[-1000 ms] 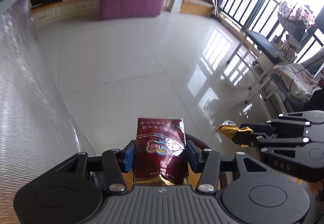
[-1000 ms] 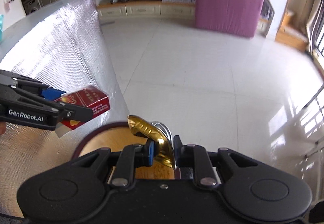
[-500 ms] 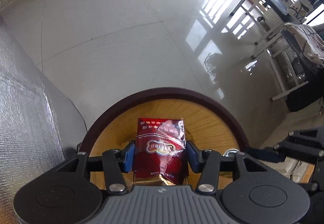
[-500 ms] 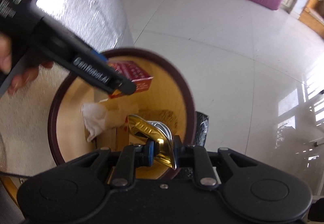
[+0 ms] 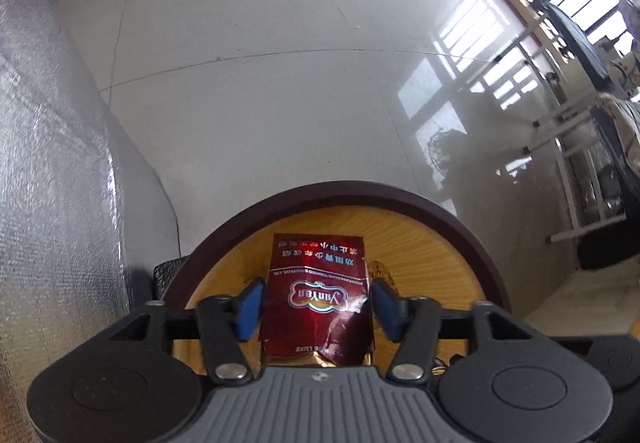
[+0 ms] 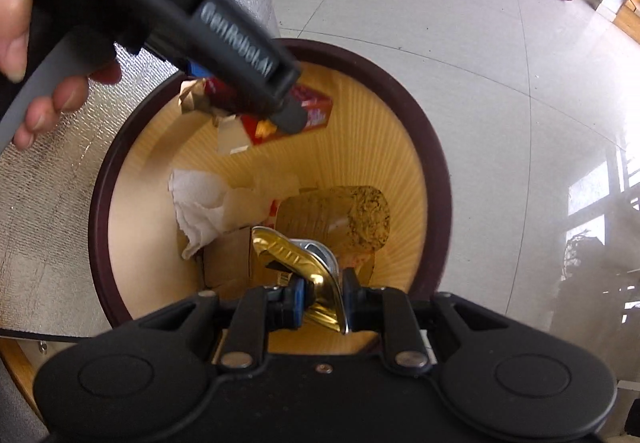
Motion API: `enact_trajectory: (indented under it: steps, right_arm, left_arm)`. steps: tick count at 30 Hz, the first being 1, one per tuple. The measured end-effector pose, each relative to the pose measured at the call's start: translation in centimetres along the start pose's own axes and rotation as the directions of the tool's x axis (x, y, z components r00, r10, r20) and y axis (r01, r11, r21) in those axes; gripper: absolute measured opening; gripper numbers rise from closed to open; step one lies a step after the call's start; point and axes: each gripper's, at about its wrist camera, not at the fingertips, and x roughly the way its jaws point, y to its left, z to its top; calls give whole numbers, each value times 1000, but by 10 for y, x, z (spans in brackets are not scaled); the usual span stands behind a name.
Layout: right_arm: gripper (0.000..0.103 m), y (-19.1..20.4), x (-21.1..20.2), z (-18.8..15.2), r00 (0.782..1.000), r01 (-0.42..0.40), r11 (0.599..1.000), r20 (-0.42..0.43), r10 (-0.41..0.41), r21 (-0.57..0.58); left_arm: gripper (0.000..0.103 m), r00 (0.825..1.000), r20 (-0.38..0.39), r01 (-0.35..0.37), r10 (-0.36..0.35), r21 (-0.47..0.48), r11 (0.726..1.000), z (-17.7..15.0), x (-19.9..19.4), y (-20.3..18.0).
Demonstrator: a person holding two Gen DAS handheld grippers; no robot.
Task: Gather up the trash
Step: 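Open the left tool to drop the red packet while the right tool drops the wrapper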
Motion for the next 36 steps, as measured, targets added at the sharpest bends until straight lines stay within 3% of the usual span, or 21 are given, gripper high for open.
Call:
enact_trajectory:
  steps: [1,10,12,15,18,24,26,28,31,33,36]
  right_arm:
    - [20,0,0,0,1000,-1,1000,0,1,1]
    - [20,-2,1,1,1000,6,1000,3,-6,23]
    - [21,-4,1,0,1000,17,999,9,-18,35]
    - [44,-5,1,-1,999,35,999,23,-36,36]
    - [50,-2,-1,-2,999,34,999,29,-34,3]
    - [55,-6,-6,-3,999,17,1000,42,-17,3]
    - [64,-7,-8,-3,998,-7,1000,55,7,5]
    - [82,-6,-13,-4,996,-31,1000,79,31,2]
    - [96,-3,-17,-4,994,-51,999,94,51,-1]
    - [103,-1,-19,-3,994,-67,998,90,68,-4]
    - [103,2,-22,-4,994,-50,999,92,51,-6]
  left_arm:
    - [76,1000,-1,-6,6,-15,1000,0,-1,1]
    - [77,998,-62,-2,5,54,999,-5,1,-12]
    - [85,998,-69,-7,12,67,998,-6,3,-14]
    - [96,998,-64,-17,22,80,997,-7,3,-17]
    - [102,998,-67,-16,22,85,996,-8,3,-18]
    - [103,996,-79,-30,37,95,995,-11,9,-24]
    - [103,996,-76,-31,39,102,994,-12,8,-24]
    - [103,997,-70,-32,40,113,993,-13,7,-26]
    - [103,997,-63,-33,40,110,993,-14,7,-28]
    - [103,998,-60,-25,32,106,994,-15,5,-28]
    - [103,998,-47,-29,34,110,993,-16,1,-28]
